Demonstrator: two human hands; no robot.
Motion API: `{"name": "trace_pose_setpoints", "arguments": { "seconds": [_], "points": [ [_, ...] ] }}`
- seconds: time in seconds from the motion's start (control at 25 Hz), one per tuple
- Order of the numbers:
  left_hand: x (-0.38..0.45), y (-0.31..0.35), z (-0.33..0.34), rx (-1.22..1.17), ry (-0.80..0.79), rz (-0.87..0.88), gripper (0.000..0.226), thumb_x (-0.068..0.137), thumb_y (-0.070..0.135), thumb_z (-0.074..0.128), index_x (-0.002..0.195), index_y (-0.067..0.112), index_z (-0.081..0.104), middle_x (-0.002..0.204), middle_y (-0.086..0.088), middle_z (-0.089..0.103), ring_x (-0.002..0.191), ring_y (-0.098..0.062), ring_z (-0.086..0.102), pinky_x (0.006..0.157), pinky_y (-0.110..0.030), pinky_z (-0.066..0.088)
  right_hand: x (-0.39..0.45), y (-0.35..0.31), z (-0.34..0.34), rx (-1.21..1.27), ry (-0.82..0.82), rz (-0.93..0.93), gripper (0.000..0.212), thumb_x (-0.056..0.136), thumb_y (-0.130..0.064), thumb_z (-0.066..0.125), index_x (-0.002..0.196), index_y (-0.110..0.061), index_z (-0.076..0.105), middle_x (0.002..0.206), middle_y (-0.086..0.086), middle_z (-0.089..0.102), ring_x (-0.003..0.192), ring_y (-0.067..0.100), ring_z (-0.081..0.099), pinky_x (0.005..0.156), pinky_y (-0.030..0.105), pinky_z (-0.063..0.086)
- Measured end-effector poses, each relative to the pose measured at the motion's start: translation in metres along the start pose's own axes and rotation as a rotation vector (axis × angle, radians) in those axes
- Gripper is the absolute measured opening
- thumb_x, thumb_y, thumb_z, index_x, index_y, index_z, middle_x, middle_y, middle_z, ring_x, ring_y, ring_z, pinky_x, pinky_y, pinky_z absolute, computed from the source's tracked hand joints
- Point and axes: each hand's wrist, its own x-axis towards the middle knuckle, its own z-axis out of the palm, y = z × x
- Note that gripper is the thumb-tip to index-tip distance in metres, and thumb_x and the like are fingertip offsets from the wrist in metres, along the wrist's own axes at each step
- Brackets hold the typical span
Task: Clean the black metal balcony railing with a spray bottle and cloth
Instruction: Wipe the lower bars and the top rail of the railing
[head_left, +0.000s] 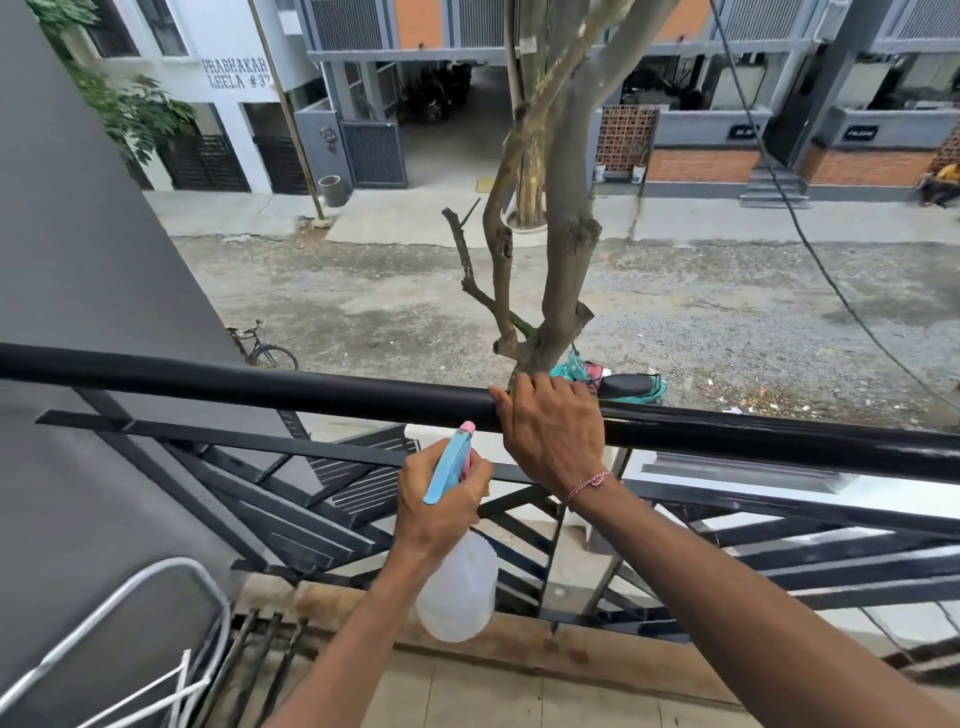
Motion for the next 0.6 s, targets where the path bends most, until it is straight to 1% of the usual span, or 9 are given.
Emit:
{"name": "trace_pose_setpoints", "arguments": {
  "seconds": [0.12, 0.2, 0.24, 0.28, 0.36, 0.4, 0.48, 0.52, 0.6],
  "points": [
    [-0.001, -0.002, -0.013, -0.019, 0.003, -0.004, 0.017, 0.085, 0.024, 0.065, 0.072, 0.015, 0.063, 0.069, -0.017, 0.062, 0.062, -0.021, 0.06, 0.052, -0.03, 0.051, 0.003, -0.022, 0.003, -0.018, -0.014, -0.034, 0.053, 0.107, -0.053, 0.024, 0.087, -0.015, 0.056, 0.075, 0.007, 0.057, 0.067, 0.027, 0.053, 0.064, 0.039, 0.042],
    [-0.001, -0.003, -0.018, -0.027, 0.016, -0.022, 0.016, 0.092, 0.015, 0.066, 0.077, 0.009, 0.066, 0.069, -0.016, 0.064, 0.063, -0.02, 0.062, 0.051, -0.028, 0.051, 0.001, -0.022, 0.003, -0.031, -0.021, -0.077, 0.056, 0.104, -0.059, 0.026, 0.094, -0.013, 0.057, 0.081, 0.008, 0.057, 0.071, 0.027, 0.053, 0.067, 0.041, 0.043],
    [-0.001, -0.003, -0.018, -0.028, 0.016, -0.027, 0.016, 0.094, 0.01, 0.065, 0.078, 0.006, 0.066, 0.07, -0.016, 0.064, 0.064, -0.02, 0.063, 0.051, -0.027, 0.051, -0.002, -0.018, 0.003, -0.036, -0.035, -0.124, 0.056, 0.103, -0.059, 0.028, 0.102, -0.011, 0.057, 0.087, 0.009, 0.058, 0.077, 0.028, 0.055, 0.07, 0.042, 0.044],
    [-0.002, -0.002, -0.016, -0.025, 0.005, -0.024, 0.016, 0.094, 0.008, 0.065, 0.078, 0.004, 0.066, 0.07, -0.017, 0.064, 0.064, -0.02, 0.063, 0.05, -0.027, 0.051, -0.006, -0.012, 0.003, -0.037, -0.045, -0.186, 0.053, 0.103, -0.055, 0.031, 0.114, -0.009, 0.055, 0.097, 0.01, 0.059, 0.084, 0.029, 0.056, 0.076, 0.043, 0.046],
    [-0.005, 0.002, -0.01, -0.024, -0.018, -0.005, 0.017, 0.094, 0.007, 0.064, 0.078, 0.003, 0.065, 0.07, -0.016, 0.064, 0.065, -0.019, 0.063, 0.049, -0.028, 0.051, -0.014, 0.004, 0.003, -0.027, -0.056, -0.29, 0.045, 0.104, -0.032, 0.029, 0.137, -0.004, 0.043, 0.117, 0.015, 0.056, 0.101, 0.032, 0.056, 0.088, 0.046, 0.046],
    [-0.007, 0.006, -0.006, -0.031, -0.025, 0.003, 0.017, 0.092, 0.01, 0.065, 0.077, 0.004, 0.065, 0.07, -0.015, 0.064, 0.065, -0.018, 0.063, 0.049, -0.028, 0.051, -0.02, 0.011, 0.001, -0.033, -0.054, -0.304, 0.047, 0.103, -0.021, 0.026, 0.144, -0.002, 0.036, 0.127, 0.017, 0.053, 0.109, 0.033, 0.054, 0.096, 0.047, 0.045],
    [-0.01, 0.013, 0.002, -0.045, -0.033, 0.012, 0.02, 0.086, 0.02, 0.065, 0.074, 0.004, 0.063, 0.07, -0.015, 0.063, 0.064, -0.018, 0.062, 0.049, -0.031, 0.053, -0.034, 0.024, -0.003, -0.081, -0.042, -0.301, 0.055, 0.1, -0.014, 0.025, 0.153, 0.002, 0.025, 0.146, 0.022, 0.043, 0.131, 0.037, 0.045, 0.113, 0.048, 0.036],
    [-0.012, 0.016, 0.006, -0.044, -0.035, 0.016, 0.023, 0.083, 0.024, 0.064, 0.074, 0.004, 0.062, 0.069, -0.016, 0.063, 0.064, -0.019, 0.062, 0.049, -0.033, 0.054, -0.042, 0.03, -0.003, -0.103, -0.044, -0.314, 0.058, 0.1, -0.012, 0.026, 0.156, 0.002, 0.018, 0.155, 0.024, 0.034, 0.142, 0.039, 0.036, 0.12, 0.049, 0.028],
    [-0.016, 0.021, 0.015, -0.022, -0.041, 0.027, 0.024, 0.083, 0.025, 0.064, 0.074, 0.003, 0.062, 0.069, -0.016, 0.063, 0.064, -0.02, 0.062, 0.05, -0.038, 0.056, -0.058, 0.05, -0.004, -0.138, -0.058, -0.36, 0.06, 0.101, -0.008, 0.019, 0.158, 0.001, 0.006, 0.164, 0.024, 0.012, 0.152, 0.039, 0.013, 0.125, 0.05, 0.014]
  ]
}}
